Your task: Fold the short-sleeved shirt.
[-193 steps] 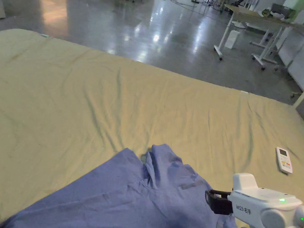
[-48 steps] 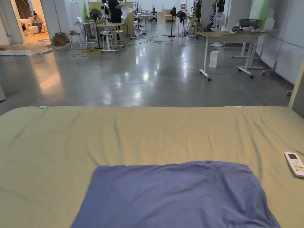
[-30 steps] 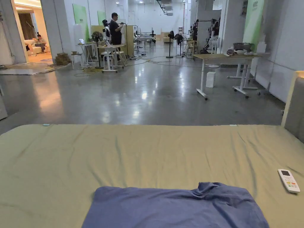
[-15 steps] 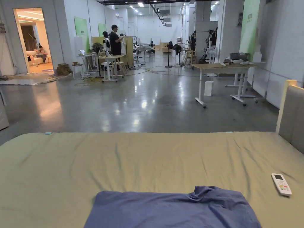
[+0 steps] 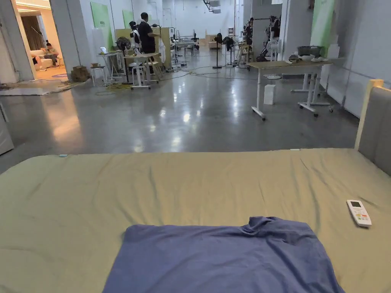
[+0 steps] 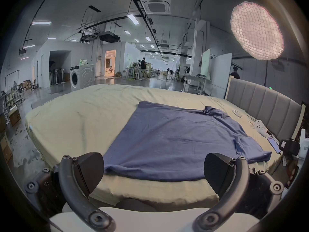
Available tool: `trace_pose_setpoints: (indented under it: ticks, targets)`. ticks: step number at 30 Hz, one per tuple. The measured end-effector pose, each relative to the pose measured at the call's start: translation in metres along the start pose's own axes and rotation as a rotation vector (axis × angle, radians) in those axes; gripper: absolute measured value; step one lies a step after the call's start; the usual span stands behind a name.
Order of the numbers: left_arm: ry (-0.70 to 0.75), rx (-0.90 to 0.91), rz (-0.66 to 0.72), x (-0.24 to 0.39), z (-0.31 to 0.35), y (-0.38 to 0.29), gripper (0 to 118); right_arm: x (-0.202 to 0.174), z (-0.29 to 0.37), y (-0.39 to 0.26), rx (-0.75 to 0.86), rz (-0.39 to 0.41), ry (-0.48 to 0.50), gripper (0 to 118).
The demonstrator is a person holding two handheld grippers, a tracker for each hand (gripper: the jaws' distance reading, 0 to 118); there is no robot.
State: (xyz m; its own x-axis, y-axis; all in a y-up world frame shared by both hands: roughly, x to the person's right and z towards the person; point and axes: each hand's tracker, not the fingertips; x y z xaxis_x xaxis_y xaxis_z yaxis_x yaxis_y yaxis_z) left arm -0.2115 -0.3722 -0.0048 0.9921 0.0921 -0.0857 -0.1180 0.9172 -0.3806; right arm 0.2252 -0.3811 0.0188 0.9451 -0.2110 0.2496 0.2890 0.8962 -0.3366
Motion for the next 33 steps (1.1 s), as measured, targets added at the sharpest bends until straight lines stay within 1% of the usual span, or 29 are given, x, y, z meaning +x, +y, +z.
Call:
trace_pose_setpoints:
  ticks: [1, 4, 7, 8, 10, 12, 13, 15, 17, 19, 21, 24, 27, 31, 32, 33]
  targets:
    - [0.0, 0.006, -0.002, 0.0, 0.002, 0.0, 118, -0.002, 0.0, 0.001, -0.001, -0.005, -0.003, 96]
    - [-0.004, 0.091, -0.037, 0.005, 0.011, -0.004, 118, -0.004, -0.006, 0.002, -0.034, -0.001, -0.025, 96]
    - [0.025, 0.077, -0.039, 0.007, 0.008, -0.001, 118, -0.004, -0.011, 0.006, -0.064, 0.003, -0.006, 96]
    - [0.03, 0.066, -0.04, 0.006, 0.007, 0.003, 118, -0.004, -0.012, 0.007, -0.07, 0.008, -0.001, 99]
    - [0.02, 0.039, -0.019, -0.001, 0.008, 0.014, 118, -0.008, -0.009, 0.014, -0.053, 0.051, 0.027, 105]
    - [0.006, 0.06, -0.006, -0.01, 0.017, 0.026, 118, -0.018, 0.002, 0.024, 0.015, 0.112, 0.056, 106]
    - [0.008, 0.077, -0.024, -0.014, 0.022, 0.033, 118, -0.024, 0.009, 0.03, 0.048, 0.132, 0.062, 106]
    - [0.073, 0.091, -0.061, -0.018, 0.028, 0.048, 118, -0.034, 0.017, 0.04, 0.106, 0.152, 0.085, 107]
    - [0.12, 0.114, -0.079, -0.023, 0.034, 0.062, 118, -0.042, 0.019, 0.051, 0.109, 0.157, 0.107, 113]
    - [0.109, 0.123, -0.076, -0.028, 0.039, 0.073, 117, -0.05, 0.02, 0.059, 0.131, 0.17, 0.136, 113]
    - [0.108, 0.129, -0.083, -0.031, 0.04, 0.079, 117, -0.057, 0.02, 0.064, 0.13, 0.201, 0.142, 113]
    - [0.119, 0.117, -0.129, -0.039, 0.031, 0.074, 116, -0.062, 0.016, 0.066, 0.107, 0.243, 0.167, 113]
    - [0.104, 0.044, -0.151, -0.053, 0.014, 0.069, 112, -0.065, 0.012, 0.066, 0.066, 0.261, 0.19, 113]
    - [0.078, -0.085, -0.112, -0.076, -0.014, 0.052, 111, -0.064, 0.003, 0.061, 0.007, 0.248, 0.196, 113]
    - [0.076, -0.129, -0.097, -0.081, -0.023, 0.047, 109, -0.062, 0.0, 0.059, -0.016, 0.237, 0.193, 111]
    - [0.054, -0.198, -0.075, -0.088, -0.032, 0.043, 104, -0.058, -0.003, 0.056, -0.037, 0.227, 0.19, 110]
